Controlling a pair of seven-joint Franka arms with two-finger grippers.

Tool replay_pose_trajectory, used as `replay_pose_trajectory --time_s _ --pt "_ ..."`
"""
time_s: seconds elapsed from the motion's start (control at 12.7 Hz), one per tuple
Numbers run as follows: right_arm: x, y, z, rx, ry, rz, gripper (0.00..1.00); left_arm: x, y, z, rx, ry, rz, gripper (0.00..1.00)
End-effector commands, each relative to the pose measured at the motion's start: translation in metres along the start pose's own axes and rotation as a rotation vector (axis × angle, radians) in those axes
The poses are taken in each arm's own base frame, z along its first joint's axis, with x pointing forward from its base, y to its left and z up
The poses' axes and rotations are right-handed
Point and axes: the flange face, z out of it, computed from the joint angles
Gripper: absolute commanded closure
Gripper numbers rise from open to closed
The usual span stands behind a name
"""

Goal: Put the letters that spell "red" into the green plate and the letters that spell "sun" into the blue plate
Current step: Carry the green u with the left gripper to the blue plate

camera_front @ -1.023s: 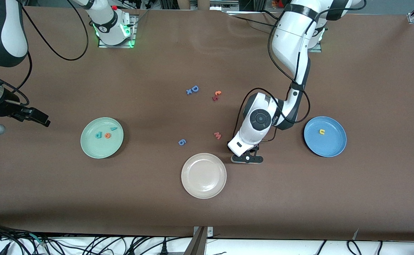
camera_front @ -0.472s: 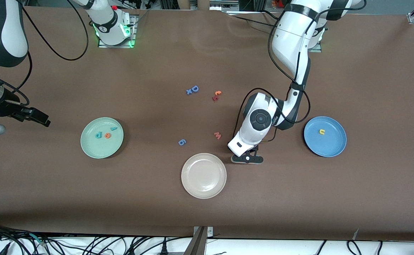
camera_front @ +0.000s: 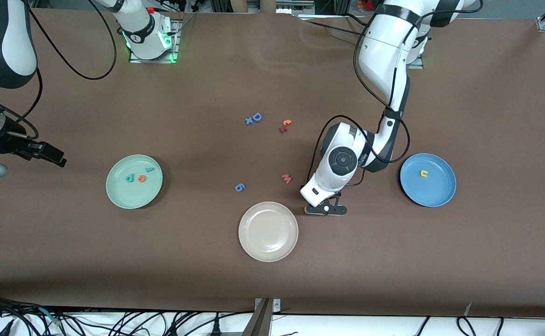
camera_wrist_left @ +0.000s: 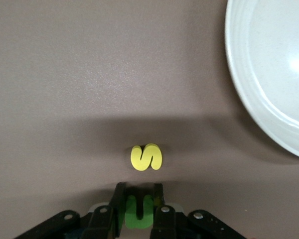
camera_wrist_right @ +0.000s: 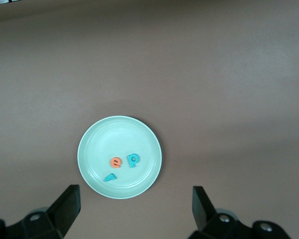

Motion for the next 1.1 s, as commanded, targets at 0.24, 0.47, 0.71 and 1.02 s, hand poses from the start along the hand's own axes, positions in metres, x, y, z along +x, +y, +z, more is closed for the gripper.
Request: replay_pose_trajectory --time_s 0.24,0.47,0.71,1.02 --pt "-0.006 0.003 -0.007 0.008 0.011 -0.013 0.01 0.016 -0.028 -0.022 0.025 -0.087 0.060 0.83" --pt "-0.006 0.003 -0.014 0.011 0.016 -0.015 0.01 0.020 -0.060 -0.053 0.026 -0.148 0.077 0.82" --pt "-0.007 0.002 -0.017 0.014 0.019 -0.015 0.01 0.017 -0.099 -0.079 0.102 -0.213 0.088 0.81" --pt "-0.008 0.006 -0.026 0.019 0.031 -0.010 0.01 0.005 -0.177 -0.092 0.069 -0.264 0.143 0.81"
